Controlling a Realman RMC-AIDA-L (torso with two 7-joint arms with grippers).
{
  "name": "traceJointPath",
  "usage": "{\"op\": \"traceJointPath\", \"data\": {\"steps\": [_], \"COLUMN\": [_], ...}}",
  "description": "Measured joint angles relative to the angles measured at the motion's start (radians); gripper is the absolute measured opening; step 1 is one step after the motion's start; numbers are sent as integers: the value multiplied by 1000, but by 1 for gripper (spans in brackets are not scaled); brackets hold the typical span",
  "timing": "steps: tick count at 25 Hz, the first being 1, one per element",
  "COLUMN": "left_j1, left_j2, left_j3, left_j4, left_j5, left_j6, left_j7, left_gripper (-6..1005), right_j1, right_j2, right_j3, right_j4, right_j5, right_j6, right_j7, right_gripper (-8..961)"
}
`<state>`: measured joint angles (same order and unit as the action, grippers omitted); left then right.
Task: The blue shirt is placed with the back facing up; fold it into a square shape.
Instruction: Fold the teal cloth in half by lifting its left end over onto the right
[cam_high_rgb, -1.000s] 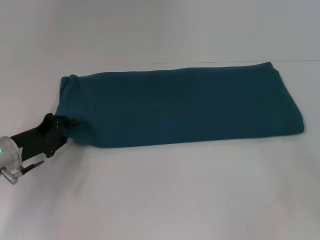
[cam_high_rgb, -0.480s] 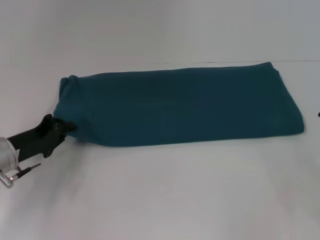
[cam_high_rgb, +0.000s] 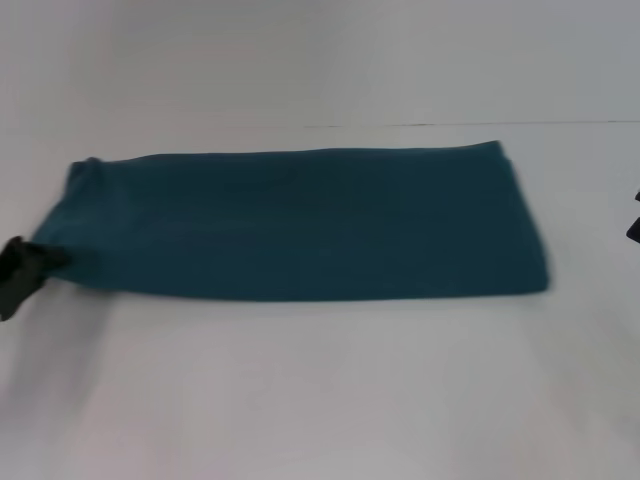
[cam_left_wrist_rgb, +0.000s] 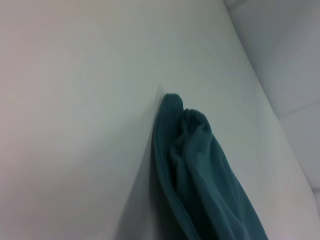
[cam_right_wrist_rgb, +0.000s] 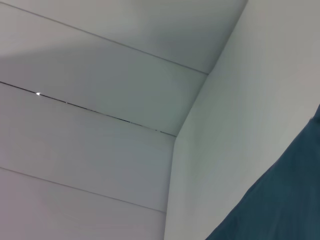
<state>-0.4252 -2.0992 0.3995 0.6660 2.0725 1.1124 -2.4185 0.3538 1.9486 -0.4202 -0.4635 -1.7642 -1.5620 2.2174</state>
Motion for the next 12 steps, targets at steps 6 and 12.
{"op": "traceJointPath", "data": {"steps": [6, 12], "left_j1": [37, 15], "left_j2": [23, 38], "left_j3": [-89, -113], "left_j4": [36, 47], "left_j5": [47, 67], "left_j6": [-19, 54], "left_j7": [6, 48], "left_gripper": [4, 4], "right_j1": [4, 5], "right_j2": [1, 1], "right_j3": [-4, 0], "right_j4": [2, 2], "right_j5": [0, 0], "right_j6": [18, 21], "right_j7": [0, -1], "right_gripper": [740, 740]}}
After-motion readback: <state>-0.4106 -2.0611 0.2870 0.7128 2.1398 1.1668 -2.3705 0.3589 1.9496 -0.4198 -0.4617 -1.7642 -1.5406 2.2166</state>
